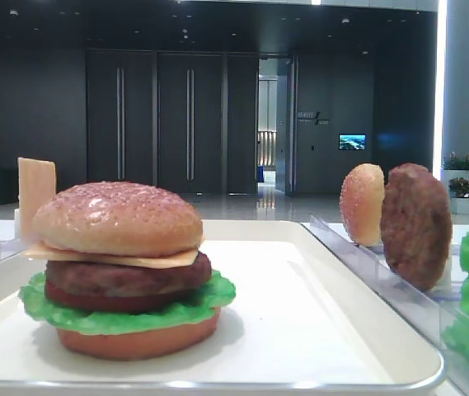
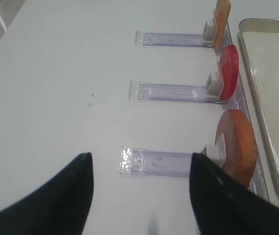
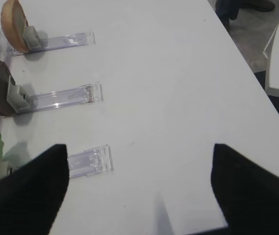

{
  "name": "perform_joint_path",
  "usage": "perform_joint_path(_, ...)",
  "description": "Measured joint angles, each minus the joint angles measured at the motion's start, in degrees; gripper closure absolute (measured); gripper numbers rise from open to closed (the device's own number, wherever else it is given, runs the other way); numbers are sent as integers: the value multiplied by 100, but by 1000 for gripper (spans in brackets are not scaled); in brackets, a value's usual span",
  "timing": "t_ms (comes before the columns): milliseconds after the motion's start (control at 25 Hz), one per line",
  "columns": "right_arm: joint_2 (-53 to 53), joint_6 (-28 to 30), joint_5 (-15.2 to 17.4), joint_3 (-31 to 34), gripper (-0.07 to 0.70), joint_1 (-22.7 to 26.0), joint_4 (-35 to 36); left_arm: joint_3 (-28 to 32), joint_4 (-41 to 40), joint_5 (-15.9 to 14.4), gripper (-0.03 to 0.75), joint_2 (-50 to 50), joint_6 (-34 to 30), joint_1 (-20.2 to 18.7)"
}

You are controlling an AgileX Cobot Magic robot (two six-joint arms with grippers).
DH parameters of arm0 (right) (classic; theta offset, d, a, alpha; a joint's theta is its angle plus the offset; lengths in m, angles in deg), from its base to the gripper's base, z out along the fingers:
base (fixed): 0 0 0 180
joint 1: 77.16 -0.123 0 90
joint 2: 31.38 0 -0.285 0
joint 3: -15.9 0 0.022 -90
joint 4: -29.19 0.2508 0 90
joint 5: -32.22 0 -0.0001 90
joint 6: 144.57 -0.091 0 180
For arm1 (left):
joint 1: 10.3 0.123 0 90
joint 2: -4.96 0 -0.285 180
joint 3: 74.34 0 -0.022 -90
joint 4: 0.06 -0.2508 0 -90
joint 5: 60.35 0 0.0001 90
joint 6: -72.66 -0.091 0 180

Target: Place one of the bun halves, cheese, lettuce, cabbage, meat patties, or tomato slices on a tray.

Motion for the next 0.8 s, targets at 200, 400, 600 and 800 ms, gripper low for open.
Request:
perform_joint_path(200,-12,0,0,0,68,0,-24,0,0,0,244,0,0,0)
perform_joint_path(400,-17,10,0,93,68,-16,-24,0,0,0,244,0,0,0)
perform_joint_path(600,-17,101,-314,253,69,-16,-24,0,0,0,244,0,0,0)
perform_joint_path(800,-21,136,-404,289,70,-16,-19,0,0,0,244,0,0,0)
